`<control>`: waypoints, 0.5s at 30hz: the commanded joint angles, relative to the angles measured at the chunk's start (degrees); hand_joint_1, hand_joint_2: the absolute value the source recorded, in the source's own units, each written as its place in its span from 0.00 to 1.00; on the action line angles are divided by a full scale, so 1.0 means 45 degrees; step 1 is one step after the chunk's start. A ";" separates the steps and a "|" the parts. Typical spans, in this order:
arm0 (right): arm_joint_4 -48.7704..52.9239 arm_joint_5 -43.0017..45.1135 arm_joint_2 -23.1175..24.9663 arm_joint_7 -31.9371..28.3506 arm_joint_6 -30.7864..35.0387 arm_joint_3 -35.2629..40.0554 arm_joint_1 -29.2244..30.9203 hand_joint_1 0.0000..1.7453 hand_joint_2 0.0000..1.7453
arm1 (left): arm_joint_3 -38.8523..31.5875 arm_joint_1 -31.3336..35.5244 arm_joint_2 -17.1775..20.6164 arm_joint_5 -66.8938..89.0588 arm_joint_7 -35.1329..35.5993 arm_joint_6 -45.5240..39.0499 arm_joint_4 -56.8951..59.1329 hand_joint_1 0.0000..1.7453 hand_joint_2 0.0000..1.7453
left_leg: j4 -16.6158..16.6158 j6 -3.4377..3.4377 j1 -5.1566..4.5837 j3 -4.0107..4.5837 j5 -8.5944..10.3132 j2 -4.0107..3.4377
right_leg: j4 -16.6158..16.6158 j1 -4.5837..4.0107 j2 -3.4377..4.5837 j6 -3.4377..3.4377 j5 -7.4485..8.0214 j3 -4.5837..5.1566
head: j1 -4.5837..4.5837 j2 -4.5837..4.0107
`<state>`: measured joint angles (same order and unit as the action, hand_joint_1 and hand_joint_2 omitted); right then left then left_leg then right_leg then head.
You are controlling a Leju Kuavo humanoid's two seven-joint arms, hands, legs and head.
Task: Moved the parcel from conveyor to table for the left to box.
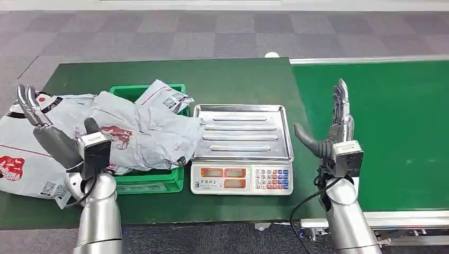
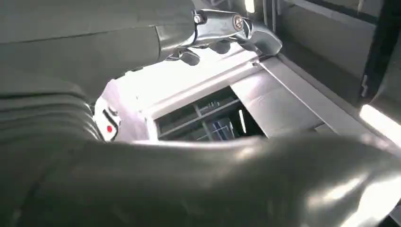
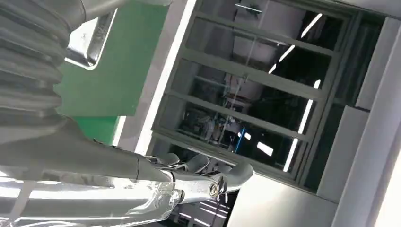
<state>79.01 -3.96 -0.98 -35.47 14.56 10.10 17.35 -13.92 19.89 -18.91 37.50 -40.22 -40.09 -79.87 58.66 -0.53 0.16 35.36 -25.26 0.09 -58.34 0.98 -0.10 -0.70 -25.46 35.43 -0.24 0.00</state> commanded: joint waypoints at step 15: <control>-0.2488 0.0564 -0.0370 -0.0061 -0.0535 0.0547 0.1865 0.00 1.00 | 0.7388 0.0048 0.3101 -0.8261 0.0048 0.9716 -0.0198 0.00 1.00 | -0.0042 -0.0003 0.0006 -0.0066 -0.0002 -0.0026 | 0.0052 -0.0009 0.0030 0.0017 0.0013 -0.0060 | 0.0000 0.0000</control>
<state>76.76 -2.36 -1.55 -35.50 13.44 10.12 19.78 11.00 18.95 -11.56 0.04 -40.24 -20.51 -80.80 58.67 -0.53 0.15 35.35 -25.25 0.12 -58.34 0.99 -0.10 -0.70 -25.45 35.42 -0.24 0.00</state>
